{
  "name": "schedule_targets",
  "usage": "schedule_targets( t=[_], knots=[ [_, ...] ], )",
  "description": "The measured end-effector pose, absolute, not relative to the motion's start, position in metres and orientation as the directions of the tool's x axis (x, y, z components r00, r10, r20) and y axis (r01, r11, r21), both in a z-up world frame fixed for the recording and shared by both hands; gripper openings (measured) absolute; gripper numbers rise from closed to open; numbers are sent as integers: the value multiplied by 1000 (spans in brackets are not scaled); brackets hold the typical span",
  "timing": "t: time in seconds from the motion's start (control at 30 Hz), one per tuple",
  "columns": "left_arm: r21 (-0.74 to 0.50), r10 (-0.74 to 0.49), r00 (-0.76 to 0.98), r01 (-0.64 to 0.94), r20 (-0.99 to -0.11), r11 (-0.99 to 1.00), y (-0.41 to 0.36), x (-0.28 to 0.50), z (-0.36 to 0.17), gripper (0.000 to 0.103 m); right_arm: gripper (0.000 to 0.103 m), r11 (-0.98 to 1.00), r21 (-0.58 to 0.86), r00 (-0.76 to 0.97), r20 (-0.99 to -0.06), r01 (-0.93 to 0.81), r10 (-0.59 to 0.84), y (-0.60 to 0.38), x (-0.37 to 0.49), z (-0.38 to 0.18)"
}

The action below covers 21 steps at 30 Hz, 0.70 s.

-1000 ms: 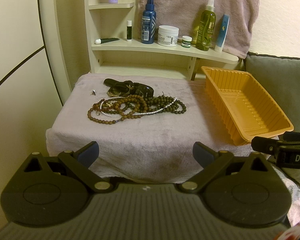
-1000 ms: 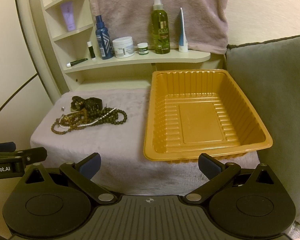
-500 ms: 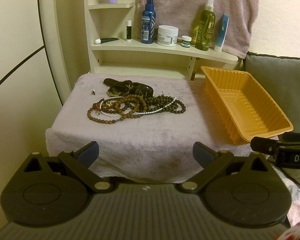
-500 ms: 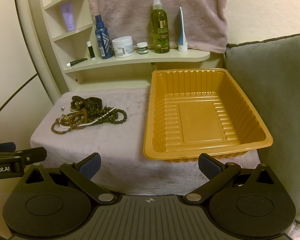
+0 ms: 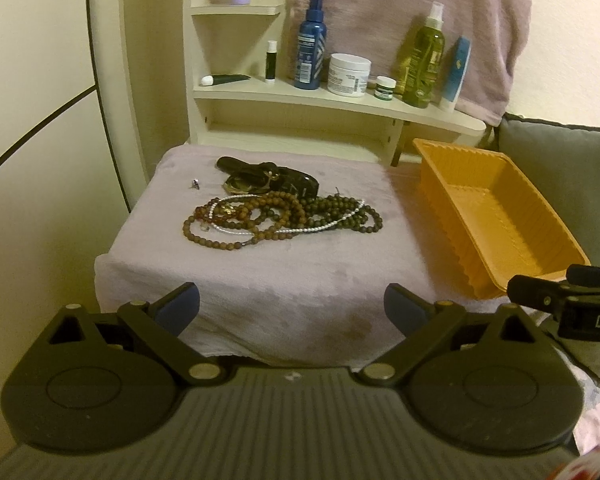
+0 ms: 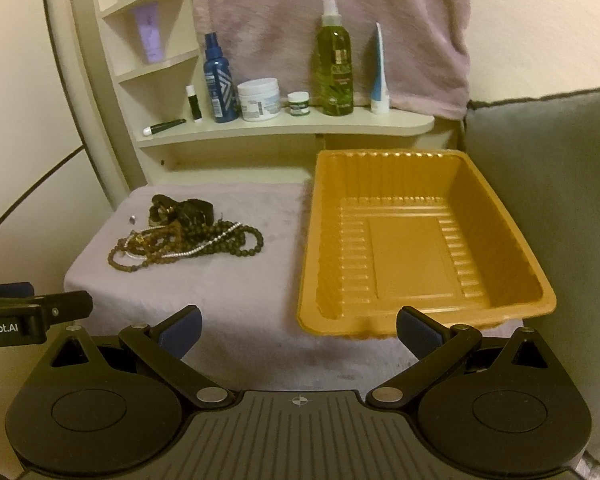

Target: Organize jewelry

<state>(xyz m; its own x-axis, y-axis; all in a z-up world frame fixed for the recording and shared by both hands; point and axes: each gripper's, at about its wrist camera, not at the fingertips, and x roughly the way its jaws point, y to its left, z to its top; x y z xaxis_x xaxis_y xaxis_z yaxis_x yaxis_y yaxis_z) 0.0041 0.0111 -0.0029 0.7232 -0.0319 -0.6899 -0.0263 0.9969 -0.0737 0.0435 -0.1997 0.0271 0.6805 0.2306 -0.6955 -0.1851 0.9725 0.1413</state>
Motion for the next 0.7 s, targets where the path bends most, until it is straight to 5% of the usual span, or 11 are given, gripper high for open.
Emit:
schedule_targets(
  t=[0.7],
  knots=[
    [-68,19,739,-87,-674,994,69,54,-13,97,102,962,75,710,-660,-263,246,-177,88,20]
  ],
)
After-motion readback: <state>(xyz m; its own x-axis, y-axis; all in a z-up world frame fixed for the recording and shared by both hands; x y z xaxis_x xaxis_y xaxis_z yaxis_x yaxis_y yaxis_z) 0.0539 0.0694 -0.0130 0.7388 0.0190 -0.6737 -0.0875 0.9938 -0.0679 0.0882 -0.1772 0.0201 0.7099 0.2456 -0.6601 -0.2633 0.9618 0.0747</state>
